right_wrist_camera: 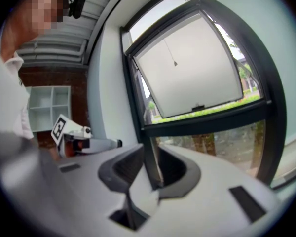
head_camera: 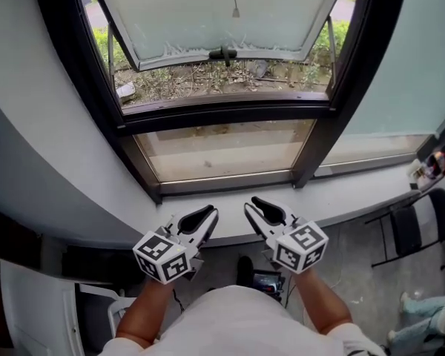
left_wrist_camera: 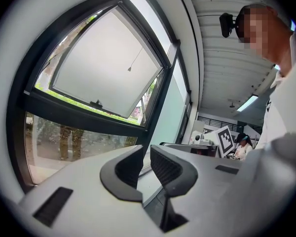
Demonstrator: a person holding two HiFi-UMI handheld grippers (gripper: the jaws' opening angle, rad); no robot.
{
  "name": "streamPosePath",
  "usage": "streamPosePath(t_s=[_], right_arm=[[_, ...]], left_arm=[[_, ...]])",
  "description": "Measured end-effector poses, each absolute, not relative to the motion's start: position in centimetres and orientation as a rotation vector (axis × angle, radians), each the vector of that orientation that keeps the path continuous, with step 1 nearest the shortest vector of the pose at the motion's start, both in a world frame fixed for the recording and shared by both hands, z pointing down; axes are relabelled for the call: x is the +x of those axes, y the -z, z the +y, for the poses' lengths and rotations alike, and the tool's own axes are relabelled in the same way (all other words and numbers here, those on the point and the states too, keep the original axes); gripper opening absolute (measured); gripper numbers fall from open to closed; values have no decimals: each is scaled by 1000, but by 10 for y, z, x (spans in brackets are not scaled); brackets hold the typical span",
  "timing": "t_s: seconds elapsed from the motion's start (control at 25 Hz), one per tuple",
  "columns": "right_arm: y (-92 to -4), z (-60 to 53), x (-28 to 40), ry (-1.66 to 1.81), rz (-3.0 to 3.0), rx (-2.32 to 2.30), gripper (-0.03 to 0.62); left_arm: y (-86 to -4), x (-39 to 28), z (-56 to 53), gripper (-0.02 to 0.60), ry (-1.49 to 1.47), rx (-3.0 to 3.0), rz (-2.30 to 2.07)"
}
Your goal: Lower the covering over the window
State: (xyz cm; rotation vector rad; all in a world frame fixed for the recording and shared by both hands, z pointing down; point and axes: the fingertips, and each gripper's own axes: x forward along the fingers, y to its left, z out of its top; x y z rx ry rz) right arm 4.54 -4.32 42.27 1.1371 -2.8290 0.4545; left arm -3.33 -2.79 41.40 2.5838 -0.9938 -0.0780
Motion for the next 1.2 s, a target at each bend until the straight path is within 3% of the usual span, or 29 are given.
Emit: streamPosePath(t_s=[0.52,1.2], right_arm=[[-418,-138,89,-450,-2867,947,104],[-414,-167,75,-437,-2853,988,104]], left_arm=[[-406,8,-112,41,95,2513,-1156],[-391,-4,-143,41,78,2553,-1131]])
